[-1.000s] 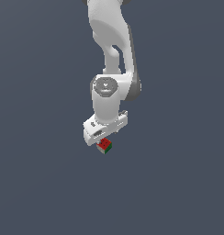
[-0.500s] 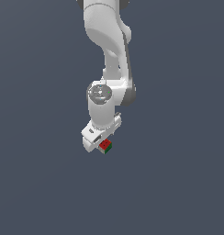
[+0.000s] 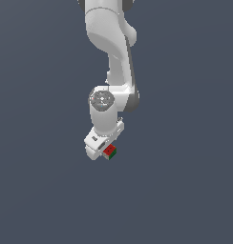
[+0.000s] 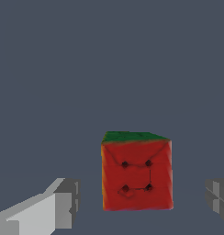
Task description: Pick up the object and move it to a goal position.
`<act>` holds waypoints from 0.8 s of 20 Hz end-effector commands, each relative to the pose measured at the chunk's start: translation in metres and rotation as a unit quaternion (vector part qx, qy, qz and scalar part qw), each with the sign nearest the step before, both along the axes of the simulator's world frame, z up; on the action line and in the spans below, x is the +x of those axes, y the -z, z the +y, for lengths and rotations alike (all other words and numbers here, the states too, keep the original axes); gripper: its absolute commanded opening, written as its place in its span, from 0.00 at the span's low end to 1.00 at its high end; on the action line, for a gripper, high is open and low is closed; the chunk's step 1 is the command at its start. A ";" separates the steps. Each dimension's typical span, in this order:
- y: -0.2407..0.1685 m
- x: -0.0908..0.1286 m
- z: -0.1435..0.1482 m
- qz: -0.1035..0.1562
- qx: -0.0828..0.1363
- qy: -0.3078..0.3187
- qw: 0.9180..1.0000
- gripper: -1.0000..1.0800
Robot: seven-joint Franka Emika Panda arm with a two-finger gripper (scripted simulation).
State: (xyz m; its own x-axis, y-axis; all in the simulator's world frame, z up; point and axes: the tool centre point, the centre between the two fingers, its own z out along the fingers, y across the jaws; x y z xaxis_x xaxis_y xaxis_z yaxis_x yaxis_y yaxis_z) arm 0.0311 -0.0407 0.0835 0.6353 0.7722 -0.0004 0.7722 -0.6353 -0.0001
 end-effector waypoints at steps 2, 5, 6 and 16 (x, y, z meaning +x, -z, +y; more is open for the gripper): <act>0.000 0.000 0.000 0.000 0.000 0.000 1.000 0.96; 0.006 0.000 0.000 0.000 0.000 0.000 1.000 0.96; 0.010 0.000 0.000 0.000 0.000 0.000 1.000 0.96; 0.050 -0.001 0.000 0.000 0.000 -0.002 1.000 0.96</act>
